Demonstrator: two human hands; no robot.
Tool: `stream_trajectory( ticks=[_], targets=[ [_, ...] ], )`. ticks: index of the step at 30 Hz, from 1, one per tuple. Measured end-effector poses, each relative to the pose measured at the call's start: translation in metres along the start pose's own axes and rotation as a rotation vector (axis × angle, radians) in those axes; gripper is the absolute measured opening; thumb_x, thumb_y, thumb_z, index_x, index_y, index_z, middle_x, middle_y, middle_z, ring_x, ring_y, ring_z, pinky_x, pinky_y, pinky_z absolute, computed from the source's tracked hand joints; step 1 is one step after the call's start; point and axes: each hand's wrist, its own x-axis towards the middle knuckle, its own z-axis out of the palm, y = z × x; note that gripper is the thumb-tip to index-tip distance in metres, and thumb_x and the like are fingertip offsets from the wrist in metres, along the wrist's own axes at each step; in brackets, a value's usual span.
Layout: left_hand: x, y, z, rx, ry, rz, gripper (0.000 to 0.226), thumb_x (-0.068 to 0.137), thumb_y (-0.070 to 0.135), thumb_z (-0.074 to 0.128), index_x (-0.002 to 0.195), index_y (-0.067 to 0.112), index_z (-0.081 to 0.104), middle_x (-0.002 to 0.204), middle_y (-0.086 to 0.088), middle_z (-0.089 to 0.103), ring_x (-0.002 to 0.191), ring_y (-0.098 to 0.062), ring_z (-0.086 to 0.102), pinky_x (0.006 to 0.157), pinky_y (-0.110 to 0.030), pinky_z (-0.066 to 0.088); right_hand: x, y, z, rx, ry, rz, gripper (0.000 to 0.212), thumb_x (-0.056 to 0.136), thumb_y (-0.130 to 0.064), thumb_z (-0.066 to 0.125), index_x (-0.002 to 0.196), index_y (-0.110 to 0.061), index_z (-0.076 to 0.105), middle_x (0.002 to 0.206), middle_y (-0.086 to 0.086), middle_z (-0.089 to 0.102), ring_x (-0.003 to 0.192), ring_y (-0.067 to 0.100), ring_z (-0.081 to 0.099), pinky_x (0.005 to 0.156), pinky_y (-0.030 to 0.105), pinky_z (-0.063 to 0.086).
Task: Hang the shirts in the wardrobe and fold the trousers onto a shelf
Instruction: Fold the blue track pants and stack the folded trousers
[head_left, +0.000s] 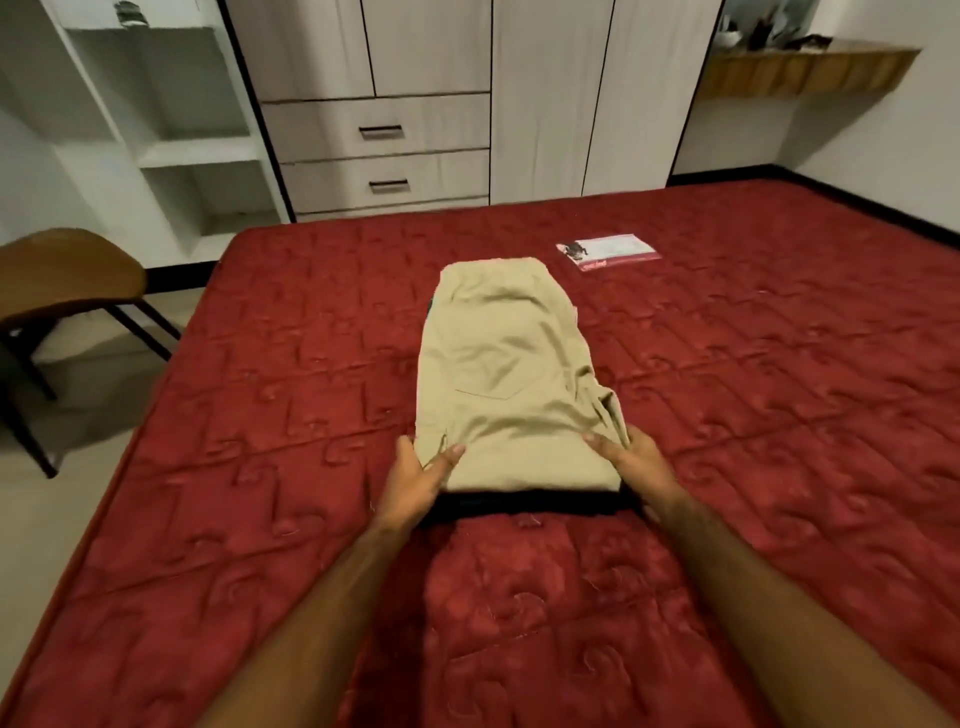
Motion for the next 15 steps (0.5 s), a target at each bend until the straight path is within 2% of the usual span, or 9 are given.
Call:
stream_trajectory(
  ticks=[2, 4, 6, 7, 9, 10, 12, 14, 15],
  targets=[
    [-0.008, -0.006, -0.004, 0.001, 0.01, 0.046, 0.048, 0.085, 0.045, 0.076, 0.115, 0.017, 0.051, 0.119, -0.001, 0.062, 0.112, -0.019, 0.06, 0.098, -0.04, 0.049, -0.016, 0.008, 0.003, 0.061, 0.065, -0.114, 0.027, 0.091, -0.019, 0.071, 0.114, -0.008, 0.062, 0.105, 0.004, 0.071, 0.091, 0.016, 0.067, 0.074, 0.023, 0.054],
    [-0.016, -0.019, -0.006, 0.048, 0.087, 0.096, 0.046, 0.087, 0.03, 0.076, 0.123, 0.015, 0.052, 0.125, -0.006, 0.057, 0.113, -0.02, 0.057, 0.1, -0.038, 0.047, -0.027, 0.016, 0.009, 0.056, 0.088, -0.158, 0.019, 0.095, -0.009, 0.064, 0.112, -0.008, 0.059, 0.101, 0.008, 0.068, 0.087, 0.016, 0.065, 0.072, 0.021, 0.053],
    [-0.057, -0.026, -0.004, 0.038, 0.111, 0.124, 0.058, 0.084, 0.018, 0.077, 0.134, 0.014, 0.047, 0.117, -0.007, 0.056, 0.102, -0.021, 0.059, 0.093, -0.033, 0.049, -0.059, 0.029, 0.001, 0.025, 0.05, -0.13, 0.025, 0.094, 0.006, 0.057, 0.116, -0.005, 0.053, 0.091, 0.011, 0.064, 0.075, 0.015, 0.066, 0.066, 0.021, 0.053],
    [-0.082, -0.026, -0.003, 0.044, 0.081, 0.144, 0.055, 0.083, 0.017, 0.073, 0.131, 0.019, 0.047, 0.108, -0.006, 0.059, 0.092, -0.02, 0.06, 0.085, -0.029, 0.049, -0.081, 0.035, -0.007, -0.017, 0.014, -0.131, 0.029, 0.092, 0.01, 0.055, 0.116, -0.006, 0.053, 0.088, 0.011, 0.063, 0.071, 0.014, 0.065, 0.064, 0.023, 0.053],
    [-0.128, -0.025, 0.002, 0.138, -0.101, 0.205, 0.031, 0.09, 0.012, 0.066, 0.114, 0.028, 0.056, 0.094, 0.004, 0.064, 0.085, -0.018, 0.06, 0.074, -0.02, 0.046, -0.141, 0.048, -0.026, -0.165, -0.076, -0.175, 0.033, 0.09, 0.01, 0.057, 0.112, -0.014, 0.059, 0.089, 0.007, 0.064, 0.072, 0.011, 0.062, 0.069, 0.028, 0.051],
    [-0.145, -0.025, 0.005, 0.23, -0.225, 0.249, 0.024, 0.093, 0.012, 0.064, 0.108, 0.03, 0.06, 0.096, 0.009, 0.066, 0.089, -0.014, 0.061, 0.076, -0.02, 0.046, -0.169, 0.052, -0.036, -0.245, -0.122, -0.183, 0.034, 0.089, 0.007, 0.06, 0.108, -0.021, 0.062, 0.093, 0.005, 0.065, 0.074, 0.007, 0.061, 0.073, 0.027, 0.049],
    [-0.18, -0.021, 0.017, 0.464, -0.402, 0.398, 0.017, 0.092, 0.025, 0.061, 0.107, 0.033, 0.064, 0.105, 0.014, 0.067, 0.1, -0.006, 0.061, 0.086, -0.029, 0.045, -0.236, 0.063, -0.061, -0.383, -0.159, -0.224, 0.034, 0.087, 0.003, 0.063, 0.104, -0.027, 0.063, 0.102, 0.002, 0.063, 0.079, 0.005, 0.061, 0.078, 0.022, 0.049],
    [-0.209, -0.013, 0.032, 0.447, -0.499, 0.456, 0.018, 0.092, 0.02, 0.062, 0.104, 0.034, 0.065, 0.107, 0.009, 0.069, 0.1, -0.003, 0.061, 0.091, -0.031, 0.046, -0.299, 0.075, -0.09, -0.558, -0.127, -0.329, 0.029, 0.086, -0.007, 0.063, 0.109, -0.024, 0.062, 0.106, -0.001, 0.058, 0.092, 0.008, 0.06, 0.086, 0.018, 0.046],
    [-0.222, -0.006, 0.039, 0.385, -0.516, 0.45, 0.021, 0.093, 0.014, 0.062, 0.102, 0.033, 0.065, 0.105, 0.005, 0.07, 0.098, -0.002, 0.061, 0.091, -0.029, 0.046, -0.326, 0.084, -0.103, -0.659, -0.095, -0.383, 0.029, 0.085, -0.015, 0.06, 0.113, -0.023, 0.062, 0.109, -0.002, 0.057, 0.099, 0.01, 0.058, 0.091, 0.021, 0.045]
  ],
)
